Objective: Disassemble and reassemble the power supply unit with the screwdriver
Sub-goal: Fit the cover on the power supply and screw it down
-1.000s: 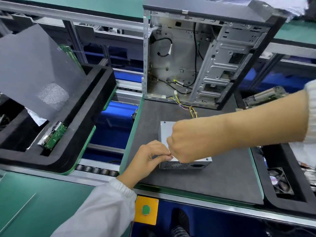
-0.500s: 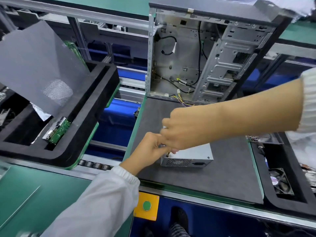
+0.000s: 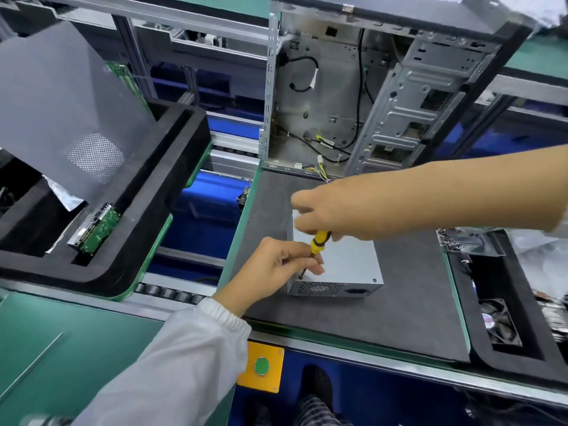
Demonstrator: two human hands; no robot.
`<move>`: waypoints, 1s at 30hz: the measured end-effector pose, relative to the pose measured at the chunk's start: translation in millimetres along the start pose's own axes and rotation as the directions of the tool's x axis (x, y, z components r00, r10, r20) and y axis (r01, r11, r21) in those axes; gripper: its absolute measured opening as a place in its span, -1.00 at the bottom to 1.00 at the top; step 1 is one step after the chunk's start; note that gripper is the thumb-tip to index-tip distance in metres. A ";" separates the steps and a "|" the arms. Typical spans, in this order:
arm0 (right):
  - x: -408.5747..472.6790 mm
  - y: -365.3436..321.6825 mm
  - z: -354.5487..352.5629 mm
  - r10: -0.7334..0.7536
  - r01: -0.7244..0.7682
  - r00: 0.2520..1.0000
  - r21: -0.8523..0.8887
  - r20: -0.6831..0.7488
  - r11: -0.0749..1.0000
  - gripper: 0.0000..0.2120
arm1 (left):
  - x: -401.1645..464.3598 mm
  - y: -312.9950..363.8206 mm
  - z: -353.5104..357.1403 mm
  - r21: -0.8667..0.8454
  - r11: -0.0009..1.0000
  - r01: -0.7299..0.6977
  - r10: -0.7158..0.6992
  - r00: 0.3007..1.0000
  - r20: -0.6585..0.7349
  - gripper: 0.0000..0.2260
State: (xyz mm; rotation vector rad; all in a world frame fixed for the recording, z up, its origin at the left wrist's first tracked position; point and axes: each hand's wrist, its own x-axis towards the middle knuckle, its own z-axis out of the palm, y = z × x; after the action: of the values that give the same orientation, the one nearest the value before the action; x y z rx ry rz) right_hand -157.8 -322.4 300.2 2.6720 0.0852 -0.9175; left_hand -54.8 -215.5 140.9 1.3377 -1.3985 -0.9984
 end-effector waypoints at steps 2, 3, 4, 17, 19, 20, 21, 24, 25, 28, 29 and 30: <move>-4.4 -3.8 4.3 -0.055 0.043 0.995 -0.136 -0.082 0.990 -0.83 | -1.0 -0.3 -2.2 0.006 1.000 0.002 -0.002 1.000 0.014 -0.85; -5.7 -5.4 4.6 -0.043 0.024 0.992 -0.160 -0.117 0.987 -0.86 | -1.4 0.0 -2.6 0.010 1.000 0.000 0.000 1.000 0.017 -0.85; -6.6 -8.1 5.1 -0.010 -0.014 0.989 -0.163 -0.146 0.987 -0.90 | -1.8 0.5 -2.3 0.011 1.000 -0.005 0.005 1.000 0.011 -0.86; -20.0 -13.8 1.5 -0.120 0.060 0.982 -0.361 -0.145 0.931 -0.89 | -2.2 6.1 -1.9 0.123 0.984 -0.131 0.151 0.975 -0.166 -0.90; -20.0 -18.9 -1.5 -0.070 0.027 0.993 -0.396 -0.092 0.918 -0.96 | -2.1 6.6 -0.9 0.120 0.982 -0.143 0.159 0.977 -0.139 -0.94; -16.0 -21.6 -0.6 -0.015 -0.015 0.996 -0.345 -0.084 0.939 -0.91 | -1.6 6.7 0.0 0.118 0.981 -0.152 0.167 0.977 -0.130 -0.95; -11.3 -22.9 -0.2 0.070 -0.074 0.997 -0.237 -0.027 0.969 -0.84 | -0.9 6.5 0.7 0.120 0.980 -0.160 0.174 0.978 -0.118 -0.95; 2.0 -9.6 -0.9 0.253 -0.453 0.863 0.450 0.437 0.769 -0.73 | 1.3 6.2 2.9 0.161 0.972 -0.173 0.182 0.983 -0.038 -0.94; 3.1 -4.6 -2.7 0.224 -0.576 0.796 0.592 0.562 0.564 -0.65 | 1.4 5.9 3.6 0.168 0.970 -0.176 0.182 0.983 -0.020 -0.94; 0.2 2.2 -5.3 0.233 -0.533 0.837 0.637 0.496 0.558 -0.54 | 0.1 5.7 2.5 0.120 0.984 -0.132 0.140 0.988 -0.059 -0.98; -2.0 1.4 -5.9 0.270 -0.451 0.887 0.571 0.375 0.686 -0.59 | 0.0 5.2 1.0 0.097 0.989 -0.114 0.121 0.990 -0.076 -0.98; -2.7 -0.9 -6.6 0.269 -0.352 0.934 0.486 0.234 0.800 -0.66 | -0.5 4.6 -1.4 0.074 0.993 -0.097 0.103 0.991 -0.081 -0.98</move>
State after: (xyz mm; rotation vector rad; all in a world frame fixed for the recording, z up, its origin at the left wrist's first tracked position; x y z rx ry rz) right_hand -156.2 -319.3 306.5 2.9378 -0.7260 -1.1581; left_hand -54.6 -214.7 145.6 1.3318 -1.4327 -0.8239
